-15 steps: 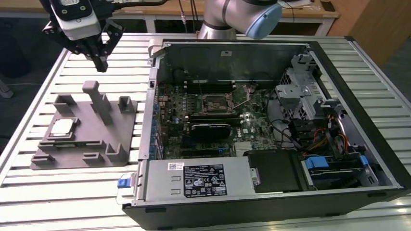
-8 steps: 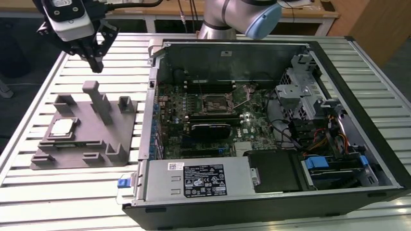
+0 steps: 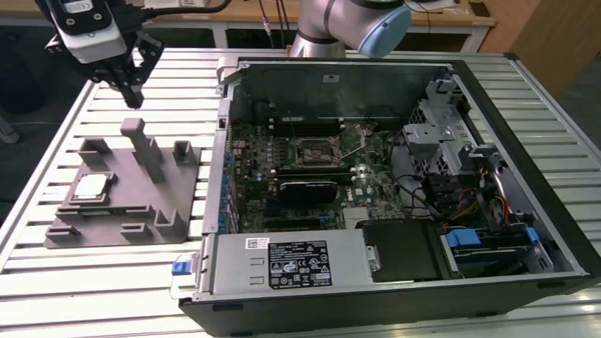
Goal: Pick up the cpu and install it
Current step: 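Reach for the cpu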
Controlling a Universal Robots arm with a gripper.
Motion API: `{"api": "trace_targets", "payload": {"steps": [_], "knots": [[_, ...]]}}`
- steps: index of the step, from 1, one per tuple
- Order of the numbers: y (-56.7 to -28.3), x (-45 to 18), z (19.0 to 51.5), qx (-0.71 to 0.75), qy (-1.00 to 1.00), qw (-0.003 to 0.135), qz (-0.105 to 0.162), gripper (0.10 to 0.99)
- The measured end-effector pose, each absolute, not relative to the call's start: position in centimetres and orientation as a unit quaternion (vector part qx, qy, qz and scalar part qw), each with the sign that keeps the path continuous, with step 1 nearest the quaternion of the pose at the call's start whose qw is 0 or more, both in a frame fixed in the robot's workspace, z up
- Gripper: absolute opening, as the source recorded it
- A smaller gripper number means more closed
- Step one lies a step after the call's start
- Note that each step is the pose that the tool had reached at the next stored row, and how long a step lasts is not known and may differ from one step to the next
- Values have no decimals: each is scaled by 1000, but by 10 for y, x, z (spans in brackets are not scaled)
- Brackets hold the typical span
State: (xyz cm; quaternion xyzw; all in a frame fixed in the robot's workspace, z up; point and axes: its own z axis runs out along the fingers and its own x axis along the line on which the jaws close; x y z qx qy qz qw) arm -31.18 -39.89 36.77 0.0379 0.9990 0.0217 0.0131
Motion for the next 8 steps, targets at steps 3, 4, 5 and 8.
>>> {"api": "trace_targets", "payload": {"steps": [3, 4, 5, 8], "knots": [[-399, -316, 365, 38, 999, 13, 22, 106], [-399, -317, 365, 38, 999, 13, 22, 106], [-399, -318, 364, 38, 999, 13, 22, 106], [-399, -323, 362, 38, 999, 13, 22, 106]]}}
